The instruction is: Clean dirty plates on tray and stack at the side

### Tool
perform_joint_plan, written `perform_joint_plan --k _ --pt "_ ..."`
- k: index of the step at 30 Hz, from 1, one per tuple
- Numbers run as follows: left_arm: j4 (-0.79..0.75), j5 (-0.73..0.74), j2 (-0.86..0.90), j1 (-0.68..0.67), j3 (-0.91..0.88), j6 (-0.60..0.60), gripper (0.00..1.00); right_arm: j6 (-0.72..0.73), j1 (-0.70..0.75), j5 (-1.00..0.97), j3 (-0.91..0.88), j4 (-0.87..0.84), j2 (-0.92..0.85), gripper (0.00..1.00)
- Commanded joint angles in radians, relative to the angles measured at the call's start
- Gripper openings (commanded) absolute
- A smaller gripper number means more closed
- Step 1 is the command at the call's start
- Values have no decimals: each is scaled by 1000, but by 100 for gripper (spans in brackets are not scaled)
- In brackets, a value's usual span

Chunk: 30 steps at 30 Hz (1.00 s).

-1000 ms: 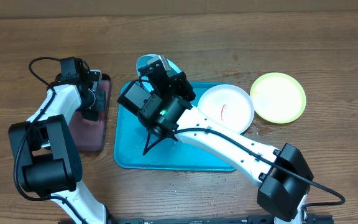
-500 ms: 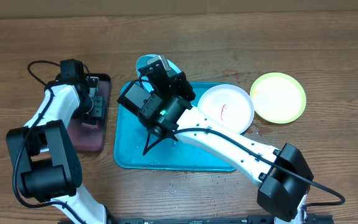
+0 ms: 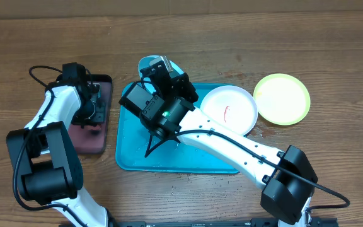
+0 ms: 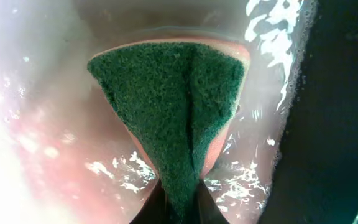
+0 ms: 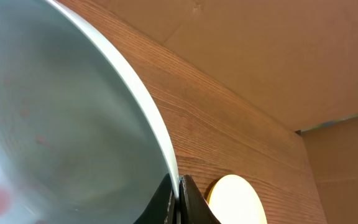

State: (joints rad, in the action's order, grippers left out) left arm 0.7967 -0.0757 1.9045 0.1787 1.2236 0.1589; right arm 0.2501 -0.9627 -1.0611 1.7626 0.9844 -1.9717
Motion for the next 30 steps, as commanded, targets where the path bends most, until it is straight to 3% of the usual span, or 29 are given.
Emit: perform_joint_plan --k 1,4,5,6,7,9,13,20,30 --pt "3 -25 -30 5 29 -41 4 4 1 -12 27 -5 31 4" --pt "15 -29 -46 5 64 -53 4 4 1 -14 27 -6 31 4" --pt "19 -29 -54 5 76 -55 14 4 1 -20 27 -6 31 4" --pt "23 -28 -64 5 87 -56 37 3 1 -26 27 -6 31 4" --pt "26 -28 -75 4 97 -63 46 3 0 -31 27 -6 31 4" --pt "26 -24 -91 4 107 -63 55 4 -2 -37 27 -5 31 4" --pt "35 24 -100 4 107 -63 58 68 2 8 27 3 33 4" --pt "59 76 -95 4 100 -63 56 254 117 400 27 35 72 4" --pt "63 76 -94 4 100 -63 57 377 544 908 26 152 145 4"
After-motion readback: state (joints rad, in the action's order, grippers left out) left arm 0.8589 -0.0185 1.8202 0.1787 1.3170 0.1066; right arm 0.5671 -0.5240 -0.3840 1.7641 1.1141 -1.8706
